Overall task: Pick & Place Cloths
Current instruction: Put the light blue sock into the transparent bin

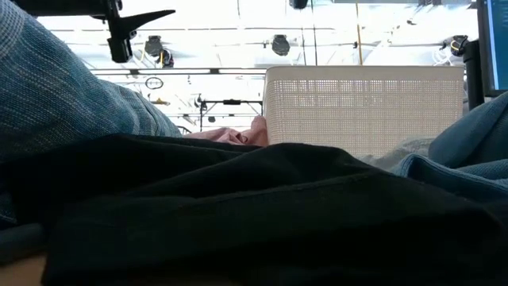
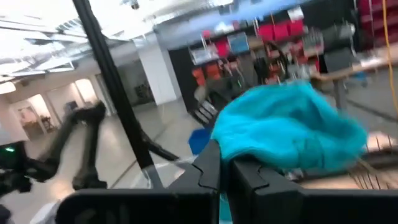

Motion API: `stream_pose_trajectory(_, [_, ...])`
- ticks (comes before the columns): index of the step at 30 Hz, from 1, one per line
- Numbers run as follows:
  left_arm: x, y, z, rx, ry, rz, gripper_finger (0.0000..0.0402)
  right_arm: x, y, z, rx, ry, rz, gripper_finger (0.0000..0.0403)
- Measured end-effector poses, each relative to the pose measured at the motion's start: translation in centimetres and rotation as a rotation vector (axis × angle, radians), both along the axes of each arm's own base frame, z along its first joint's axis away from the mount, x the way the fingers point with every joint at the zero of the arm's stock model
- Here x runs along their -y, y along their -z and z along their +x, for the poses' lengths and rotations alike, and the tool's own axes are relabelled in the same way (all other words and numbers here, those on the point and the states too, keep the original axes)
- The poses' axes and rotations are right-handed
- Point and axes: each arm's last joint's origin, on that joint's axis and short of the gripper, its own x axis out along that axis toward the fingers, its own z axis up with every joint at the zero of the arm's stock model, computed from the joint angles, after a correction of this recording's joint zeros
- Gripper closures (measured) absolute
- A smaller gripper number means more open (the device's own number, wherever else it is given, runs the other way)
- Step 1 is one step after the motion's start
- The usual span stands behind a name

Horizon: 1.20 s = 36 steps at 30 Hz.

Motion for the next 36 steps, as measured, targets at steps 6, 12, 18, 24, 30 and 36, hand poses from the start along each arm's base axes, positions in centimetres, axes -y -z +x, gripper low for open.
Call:
stream_pose_trajectory(6, [0.3,-0.8,1.6,0.014,-0.019,0.022,0.0151,-0.3,0.6,2.9,-0.064,-0.004,0.003,0.0403])
stream_pose_trajectory(12, [0.9,-2.5,3.3,0.025,-0.008,0.109,0.0151,-0.2,0.8,4.0,-0.084,0.000,0.018,0.0403])
stream_pose_trajectory(18, [1.6,-3.7,5.2,-0.006,0.001,0.185,0.0151,-0.2,0.8,4.0,-0.092,0.002,0.017,0.0403])
stream_pose_trajectory(24, [2.2,-4.3,7.6,-0.103,0.020,0.223,0.0151,-0.2,1.1,4.0,-0.125,0.003,0.015,0.0403])
stream_pose_trajectory(30, [2.5,-4.5,8.3,-0.156,0.046,0.252,0.0179,-0.2,1.2,3.9,-0.128,0.002,0.015,0.0403])
stream_pose_trajectory(36, [2.6,-4.6,8.2,-0.156,0.101,0.262,0.0283,-0.2,1.1,3.9,-0.126,0.001,0.013,0.0403])
